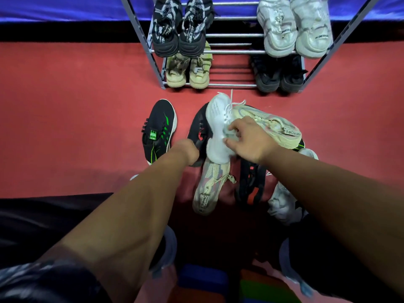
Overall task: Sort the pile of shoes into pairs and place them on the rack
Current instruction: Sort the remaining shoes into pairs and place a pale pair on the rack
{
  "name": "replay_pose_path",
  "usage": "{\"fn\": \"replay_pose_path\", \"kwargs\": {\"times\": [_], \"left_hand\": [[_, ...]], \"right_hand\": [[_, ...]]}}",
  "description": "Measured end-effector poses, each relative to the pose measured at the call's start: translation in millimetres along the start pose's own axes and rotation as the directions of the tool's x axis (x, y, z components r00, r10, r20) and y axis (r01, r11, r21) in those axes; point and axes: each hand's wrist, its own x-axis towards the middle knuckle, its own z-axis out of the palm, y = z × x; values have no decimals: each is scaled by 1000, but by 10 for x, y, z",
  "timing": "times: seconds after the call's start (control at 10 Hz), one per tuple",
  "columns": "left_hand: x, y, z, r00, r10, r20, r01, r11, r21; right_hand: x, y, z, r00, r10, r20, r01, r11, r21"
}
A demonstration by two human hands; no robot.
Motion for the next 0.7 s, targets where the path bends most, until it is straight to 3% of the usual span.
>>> {"fn": "replay_pose_path", "kwargs": {"times": [0.1,0.3,0.4,0.5,0.6,0.7], "left_hand": [[-241,9,-18,999,0,54,-3,999,52],[-453,-8,282,938,-60,341,-31,966,256],[-428,-14,534,916,28,399,-159,942,297],[-384,-7,683,935,94,341,-239,879,414],[-365,-15,666,902,63,426,-214,925,315],[-376,-44,530,781,56,622,-94,995,29]], "right_hand": [[5,152,25,992,117,38,-112,987,-112],[-87,559,-102,956,285,-65,-281,835,-472],[-54,745,-194,920,369,-135,-388,799,-459],[21,943,-259,876,469,-110,-464,760,-455],[94,1032,-306,838,543,-46,-504,740,-446],[128,1037,-339,821,571,20,-485,714,-505]]}}
